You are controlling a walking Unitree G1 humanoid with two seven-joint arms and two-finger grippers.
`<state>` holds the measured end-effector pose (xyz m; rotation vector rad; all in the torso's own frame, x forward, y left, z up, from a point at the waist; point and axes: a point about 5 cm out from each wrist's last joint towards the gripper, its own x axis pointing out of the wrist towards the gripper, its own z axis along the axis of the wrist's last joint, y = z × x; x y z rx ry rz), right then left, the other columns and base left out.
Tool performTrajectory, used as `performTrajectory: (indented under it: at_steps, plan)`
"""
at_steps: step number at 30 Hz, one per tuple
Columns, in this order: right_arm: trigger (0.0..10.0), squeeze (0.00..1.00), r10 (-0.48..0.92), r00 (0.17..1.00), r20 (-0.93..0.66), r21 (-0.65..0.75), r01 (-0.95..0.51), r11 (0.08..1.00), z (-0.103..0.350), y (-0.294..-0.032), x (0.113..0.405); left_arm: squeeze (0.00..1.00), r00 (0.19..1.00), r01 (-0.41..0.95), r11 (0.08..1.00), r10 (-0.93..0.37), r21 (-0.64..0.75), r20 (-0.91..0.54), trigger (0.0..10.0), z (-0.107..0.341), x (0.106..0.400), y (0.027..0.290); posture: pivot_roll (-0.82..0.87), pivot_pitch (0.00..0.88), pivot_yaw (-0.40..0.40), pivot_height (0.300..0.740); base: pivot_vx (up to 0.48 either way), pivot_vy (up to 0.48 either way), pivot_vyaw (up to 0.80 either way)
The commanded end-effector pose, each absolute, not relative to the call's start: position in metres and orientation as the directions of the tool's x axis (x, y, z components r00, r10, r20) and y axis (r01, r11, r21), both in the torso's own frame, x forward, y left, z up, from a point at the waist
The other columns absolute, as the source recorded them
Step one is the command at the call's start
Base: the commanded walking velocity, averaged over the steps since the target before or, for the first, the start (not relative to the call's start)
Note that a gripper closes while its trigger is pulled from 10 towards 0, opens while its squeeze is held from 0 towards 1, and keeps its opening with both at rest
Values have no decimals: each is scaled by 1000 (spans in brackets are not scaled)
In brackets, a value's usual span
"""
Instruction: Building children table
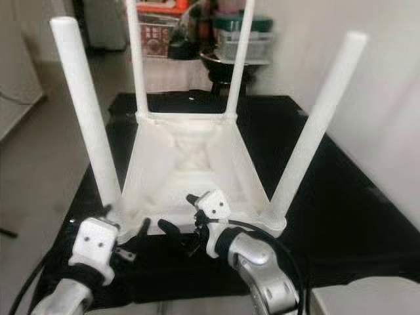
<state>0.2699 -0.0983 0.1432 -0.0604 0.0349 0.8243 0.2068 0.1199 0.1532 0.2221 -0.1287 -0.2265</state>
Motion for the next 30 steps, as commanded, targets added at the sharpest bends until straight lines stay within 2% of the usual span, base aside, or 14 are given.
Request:
performTrajectory:
  at_steps: [1,3,8,18,23,27,30]
  plan:
    - [10000,0,744,666,-45,-23,-746,666,144,-96,268,0,962,232,935,-262,269,80,10000,152,204,119,33,21,-75,740,0,-480,0]
    - [10000,0,746,665,-45,-20,-747,665,144,-96,268,0,959,242,931,-272,275,80,10000,152,203,117,33,22,-75,740,0,-480,0]
    - [10000,0,749,661,-44,-14,-750,661,145,-96,269,0,965,219,944,-248,248,89,10000,154,202,119,35,24,-76,740,0,0,0]
    - [10000,0,736,677,-3,-33,-736,676,157,-104,272,0,977,157,947,-191,281,96,10000,156,205,123,36,26,-78,740,0,0,0]
    - [10000,0,678,720,149,-167,-657,735,214,-131,292,0,987,104,956,-132,274,87,10000,156,207,131,29,26,-72,740,0,0,0]
    - [10000,0,624,725,292,-220,-584,781,256,-142,294,0,990,97,957,-122,275,76,10000,154,207,136,27,30,-69,740,0,0,0]
    - [10000,0,611,714,340,-249,-558,791,271,-145,293,0,990,100,959,-123,263,71,10000,153,207,137,26,34,-67,740,0,0,0]
